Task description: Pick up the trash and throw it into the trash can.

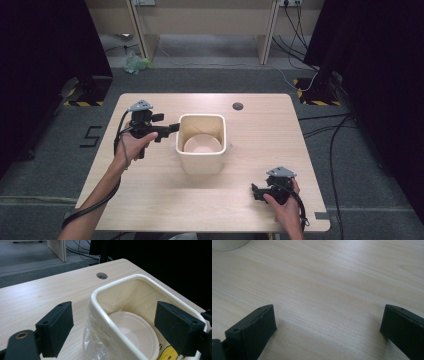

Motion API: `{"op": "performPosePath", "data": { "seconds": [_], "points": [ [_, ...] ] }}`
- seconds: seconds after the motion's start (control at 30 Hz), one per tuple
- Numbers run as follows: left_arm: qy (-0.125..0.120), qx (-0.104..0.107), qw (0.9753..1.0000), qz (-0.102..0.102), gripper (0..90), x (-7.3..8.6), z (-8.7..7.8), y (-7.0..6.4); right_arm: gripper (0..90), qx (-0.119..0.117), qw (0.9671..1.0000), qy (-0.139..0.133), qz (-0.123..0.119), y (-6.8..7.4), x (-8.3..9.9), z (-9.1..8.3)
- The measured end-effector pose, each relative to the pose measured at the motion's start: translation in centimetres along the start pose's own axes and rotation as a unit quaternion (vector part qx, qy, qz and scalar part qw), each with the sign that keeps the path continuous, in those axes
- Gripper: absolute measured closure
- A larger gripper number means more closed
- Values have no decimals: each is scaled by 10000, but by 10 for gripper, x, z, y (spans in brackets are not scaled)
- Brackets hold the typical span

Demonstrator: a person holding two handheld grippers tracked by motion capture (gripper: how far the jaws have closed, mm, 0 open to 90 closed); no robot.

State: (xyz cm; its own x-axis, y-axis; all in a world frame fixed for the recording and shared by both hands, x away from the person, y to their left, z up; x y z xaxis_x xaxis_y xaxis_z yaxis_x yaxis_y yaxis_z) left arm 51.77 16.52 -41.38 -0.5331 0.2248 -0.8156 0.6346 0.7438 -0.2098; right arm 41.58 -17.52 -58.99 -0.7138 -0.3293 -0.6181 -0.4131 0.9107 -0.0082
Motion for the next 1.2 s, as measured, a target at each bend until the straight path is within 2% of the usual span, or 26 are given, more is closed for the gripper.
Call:
{"op": "performPosePath", "data": {
  "seconds": [0.1,0.27,0.4,0.73,1.2],
  "points": [
    [16,56,10000,-10,145,2,-3,-1,3,1,10000,-2,-7,0,0,0],
    [37,7,10000,82,146,4,-7,-2,3,0,10000,1,1,0,0,0],
    [-4,-2,10000,48,146,6,-11,0,3,0,10000,-1,-7,0,0,0],
    [-37,-133,9999,-91,146,16,-23,16,3,0,10000,9,6,0,0,0],
    [-47,-326,9992,-204,146,32,-27,33,3,-3,10000,4,-3,0,0,0]
  ]
}}
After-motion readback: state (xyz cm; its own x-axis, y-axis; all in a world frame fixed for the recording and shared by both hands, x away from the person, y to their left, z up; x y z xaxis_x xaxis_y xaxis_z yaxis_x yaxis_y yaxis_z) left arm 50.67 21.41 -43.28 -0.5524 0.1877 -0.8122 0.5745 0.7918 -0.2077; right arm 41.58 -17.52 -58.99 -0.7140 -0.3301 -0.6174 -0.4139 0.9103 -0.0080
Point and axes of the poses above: each handheld gripper's, and its own axes: z roughly forward along the jaws, x roughly out of its underside, y roughly to its left, the point moved 10 cm from there along z, roughly forward along the jaws, and after that the axes turned 6 degrees about y, right-handed, at the moved point
